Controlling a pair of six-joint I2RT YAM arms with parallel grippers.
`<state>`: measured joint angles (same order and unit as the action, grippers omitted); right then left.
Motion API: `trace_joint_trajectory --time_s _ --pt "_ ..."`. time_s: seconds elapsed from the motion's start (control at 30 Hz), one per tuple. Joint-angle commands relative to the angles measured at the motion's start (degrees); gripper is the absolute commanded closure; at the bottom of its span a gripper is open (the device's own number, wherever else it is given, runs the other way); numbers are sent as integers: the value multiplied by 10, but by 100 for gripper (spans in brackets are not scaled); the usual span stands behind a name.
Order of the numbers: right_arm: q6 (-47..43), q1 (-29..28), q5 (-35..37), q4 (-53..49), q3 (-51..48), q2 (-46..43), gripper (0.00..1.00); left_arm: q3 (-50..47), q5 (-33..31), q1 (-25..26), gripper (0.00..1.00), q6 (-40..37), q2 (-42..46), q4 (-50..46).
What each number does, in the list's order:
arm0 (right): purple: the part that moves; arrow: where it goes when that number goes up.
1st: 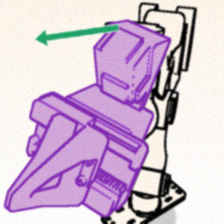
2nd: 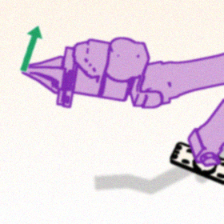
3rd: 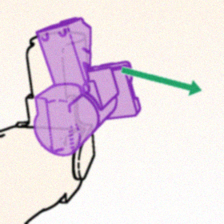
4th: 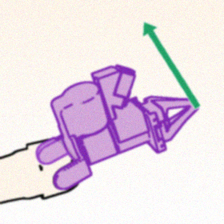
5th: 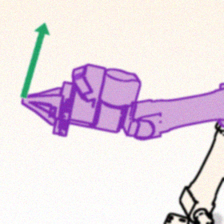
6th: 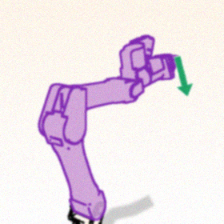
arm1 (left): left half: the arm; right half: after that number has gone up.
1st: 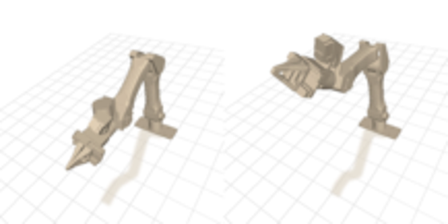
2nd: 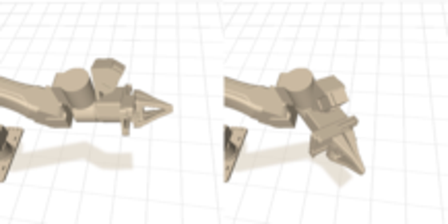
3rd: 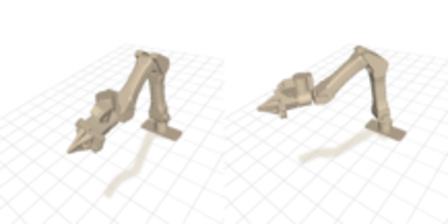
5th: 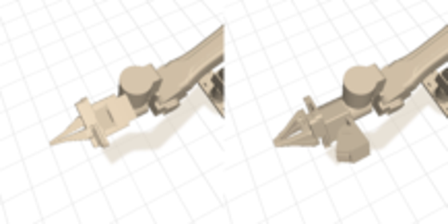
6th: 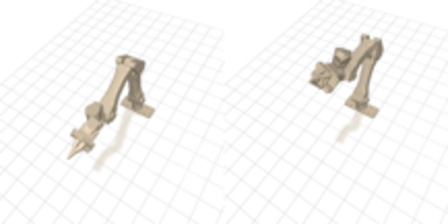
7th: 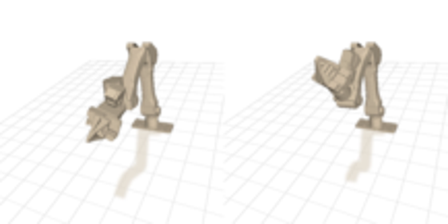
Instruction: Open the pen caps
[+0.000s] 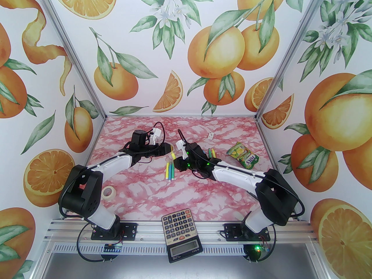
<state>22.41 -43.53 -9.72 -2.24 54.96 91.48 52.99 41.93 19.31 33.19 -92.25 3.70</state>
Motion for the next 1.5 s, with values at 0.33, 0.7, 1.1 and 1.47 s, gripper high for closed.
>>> trace_joint_trajectory --time_s 0.33,0.7,1.1,1.47 --pt "-23 -9 -16 34 -6 -17 82 39 41 15 58 17 -20 32" --pt "-28 -9 -7 34 -7 -13 76 46 47 15 87 21 -23 34" --pt "-28 -9 -11 47 -3 14 62 48 75 21 95 35 -21 49" --pt "-28 -9 -15 48 9 24 73 48 86 24 97 40 -21 52"
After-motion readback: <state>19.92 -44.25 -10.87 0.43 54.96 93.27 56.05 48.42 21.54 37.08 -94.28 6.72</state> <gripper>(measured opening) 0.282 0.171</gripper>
